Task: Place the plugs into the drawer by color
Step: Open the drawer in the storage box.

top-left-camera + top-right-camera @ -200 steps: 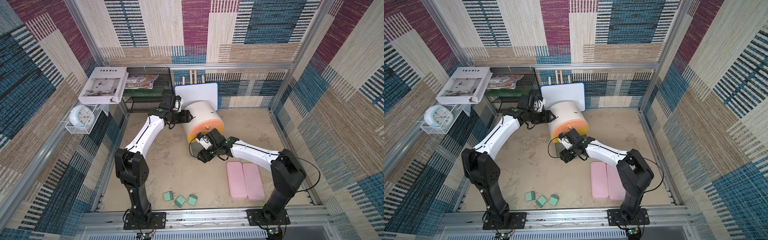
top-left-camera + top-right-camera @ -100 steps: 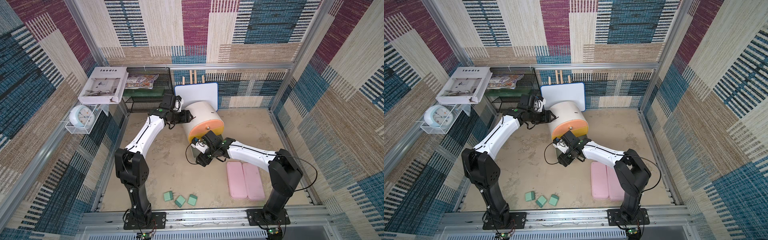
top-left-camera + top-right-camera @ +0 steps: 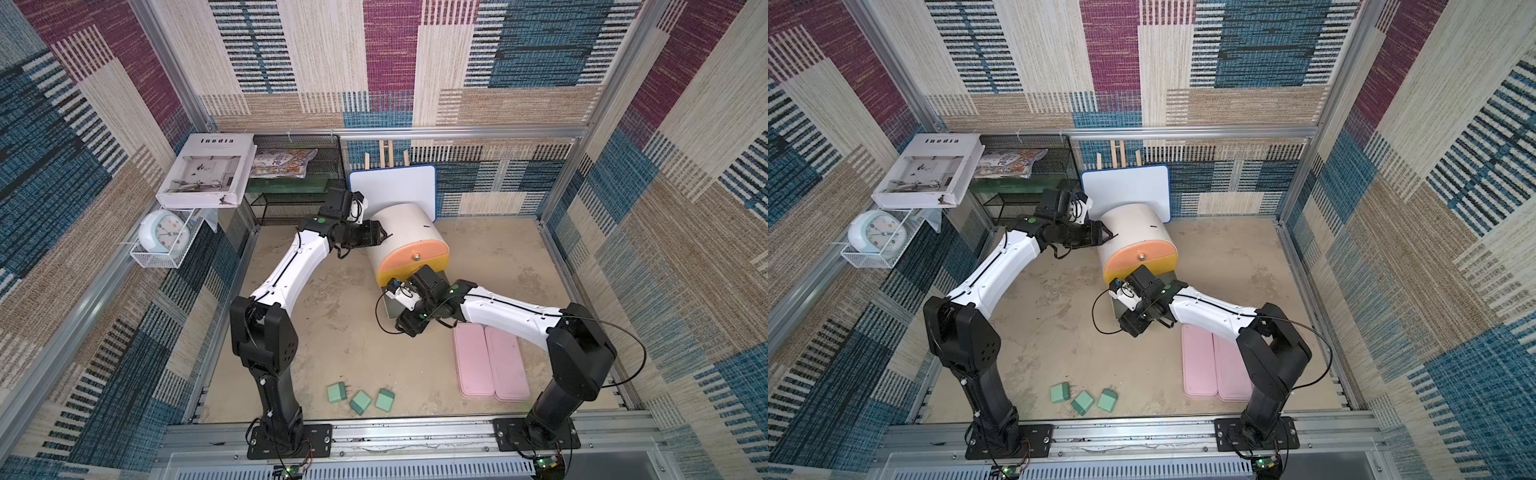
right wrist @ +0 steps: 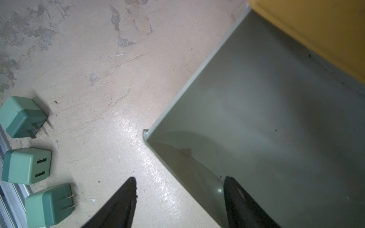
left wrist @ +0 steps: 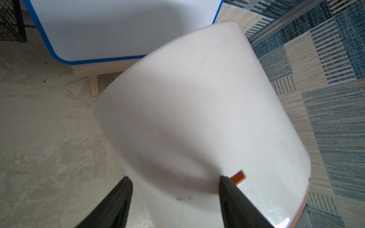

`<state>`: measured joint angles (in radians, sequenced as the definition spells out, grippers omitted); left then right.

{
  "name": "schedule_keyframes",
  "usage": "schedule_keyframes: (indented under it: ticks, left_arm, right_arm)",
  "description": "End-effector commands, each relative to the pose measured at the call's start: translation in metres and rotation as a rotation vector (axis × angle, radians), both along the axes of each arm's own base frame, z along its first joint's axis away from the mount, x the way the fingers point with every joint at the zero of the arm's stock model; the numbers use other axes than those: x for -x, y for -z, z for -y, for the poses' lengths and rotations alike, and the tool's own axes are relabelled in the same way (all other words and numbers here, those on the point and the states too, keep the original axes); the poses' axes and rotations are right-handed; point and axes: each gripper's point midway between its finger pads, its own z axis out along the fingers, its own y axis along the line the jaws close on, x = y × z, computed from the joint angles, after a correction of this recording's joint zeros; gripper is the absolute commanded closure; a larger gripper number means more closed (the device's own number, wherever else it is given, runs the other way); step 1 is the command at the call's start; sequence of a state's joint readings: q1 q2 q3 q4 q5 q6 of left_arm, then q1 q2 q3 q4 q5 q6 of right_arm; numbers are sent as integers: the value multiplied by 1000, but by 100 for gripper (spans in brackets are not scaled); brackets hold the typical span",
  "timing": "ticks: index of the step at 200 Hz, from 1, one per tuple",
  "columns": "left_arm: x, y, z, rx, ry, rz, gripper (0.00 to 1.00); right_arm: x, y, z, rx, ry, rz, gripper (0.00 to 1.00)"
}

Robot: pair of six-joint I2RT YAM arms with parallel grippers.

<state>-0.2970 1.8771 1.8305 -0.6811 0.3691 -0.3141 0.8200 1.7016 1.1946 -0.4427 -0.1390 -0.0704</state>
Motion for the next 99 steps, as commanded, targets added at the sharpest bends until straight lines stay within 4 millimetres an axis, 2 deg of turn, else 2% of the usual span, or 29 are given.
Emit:
schedule_keyframes:
  ticks: [1,35,62,82,99]
  left_arm:
    - [7,17,-7,-47,-17,-60,27]
    - [6,18,-7,-48,-18,-59,27]
    - [7,18,-7,-46,-16,-63,27]
    - [8,17,-7,-49,-15,-58,27]
    - [8,17,-8,-53,-16,-57,28]
  right_arm:
    - [18,4,8,28,-5,-72,27]
    - [17,-7,1,-1,-6,-58,27]
    - [21,-31,-7,-36,-7,-5,27]
    - [40,-41,-18,-65,-25,30,27]
    - [66,-33,-28,-54,-55,47,28]
